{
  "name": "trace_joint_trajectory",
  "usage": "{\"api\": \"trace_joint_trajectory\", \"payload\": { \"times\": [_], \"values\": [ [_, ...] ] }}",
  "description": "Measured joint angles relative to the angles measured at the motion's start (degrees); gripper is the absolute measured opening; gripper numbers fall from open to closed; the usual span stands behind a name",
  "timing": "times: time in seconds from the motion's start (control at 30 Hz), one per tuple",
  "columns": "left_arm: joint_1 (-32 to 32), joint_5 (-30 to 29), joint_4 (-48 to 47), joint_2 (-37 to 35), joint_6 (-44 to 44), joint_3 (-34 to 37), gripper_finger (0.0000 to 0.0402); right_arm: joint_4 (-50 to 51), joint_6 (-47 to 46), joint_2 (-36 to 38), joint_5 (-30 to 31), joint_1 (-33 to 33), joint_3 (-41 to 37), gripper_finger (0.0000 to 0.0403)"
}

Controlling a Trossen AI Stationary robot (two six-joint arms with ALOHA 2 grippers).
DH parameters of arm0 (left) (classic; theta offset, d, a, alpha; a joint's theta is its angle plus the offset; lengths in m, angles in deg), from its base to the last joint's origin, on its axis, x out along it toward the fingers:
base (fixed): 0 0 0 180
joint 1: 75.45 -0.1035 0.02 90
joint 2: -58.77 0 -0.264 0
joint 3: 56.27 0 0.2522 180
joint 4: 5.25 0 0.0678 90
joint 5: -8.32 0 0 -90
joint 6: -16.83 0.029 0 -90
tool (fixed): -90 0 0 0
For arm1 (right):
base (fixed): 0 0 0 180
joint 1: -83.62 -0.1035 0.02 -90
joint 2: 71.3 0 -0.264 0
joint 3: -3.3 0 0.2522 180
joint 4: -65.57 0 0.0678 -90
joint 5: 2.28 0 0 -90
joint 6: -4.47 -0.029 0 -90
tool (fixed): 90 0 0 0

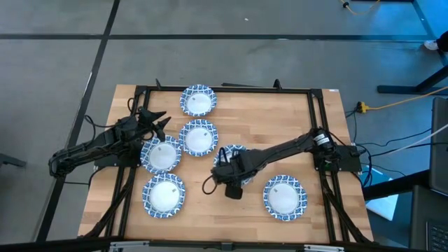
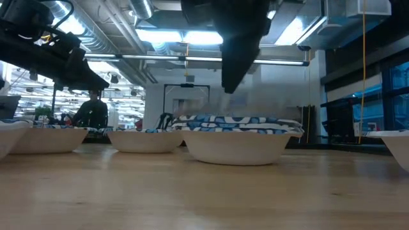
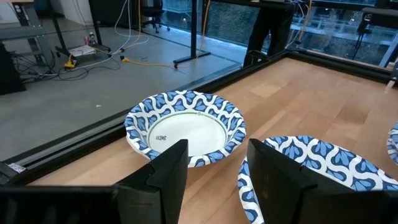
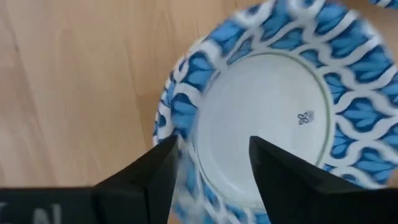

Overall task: Nest bowls inside each other
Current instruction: Stack the white bowl on top of the other white bowl

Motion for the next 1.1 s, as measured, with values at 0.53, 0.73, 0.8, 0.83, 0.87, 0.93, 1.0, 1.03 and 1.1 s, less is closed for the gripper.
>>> {"api": "trace_joint_trajectory", "payload": {
  "times": [0.53, 0.73, 0.8, 0.83, 0.87, 0.93, 1.0, 1.03, 1.1],
  "values": [
    [0.0, 0.0, 0.0, 0.0, 0.0, 0.0, 0.0160, 14.1, -1.6, 1.9, 1.6, -4.7, 4.1, 0.0200],
    [0.0, 0.0, 0.0, 0.0, 0.0, 0.0, 0.0160, 18.9, -10.5, 7.1, 12.1, -8.7, 3.9, 0.0200],
    [0.0, 0.0, 0.0, 0.0, 0.0, 0.0, 0.0160, 19.4, -13.9, 9.6, 14.6, -9.9, 2.7, 0.0200],
    [0.0, 0.0, 0.0, 0.0, 0.0, 0.0, 0.0160, 19.5, -15.3, 11.0, 15.9, -10.5, 1.7, 0.0200],
    [0.0, 0.0, 0.0, 0.0, 0.0, 0.0, 0.0160, 19.5, -16.8, 12.5, 17.2, -11.0, 0.4, 0.0200],
    [0.0, 0.0, 0.0, 0.0, 0.0, 0.0, 0.0160, 19.5, -20.0, 15.5, 19.9, -12.0, -2.8, 0.0200],
    [0.0, 0.0, 0.0, 0.0, 0.0, 0.0, 0.0160, 19.5, -23.3, 18.7, 22.8, -13.1, -7.1, 0.0200],
    [0.0, 0.0, 0.0, 0.0, 0.0, 0.0, 0.0160, 19.3, -24.9, 20.6, 23.9, -13.5, -9.5, 0.0200],
    [0.0, 0.0, 0.0, 0.0, 0.0, 0.0, 0.0160, 18.9, -28.3, 24.2, 24.8, -14.4, -14.5, 0.0200]
  ]
}}
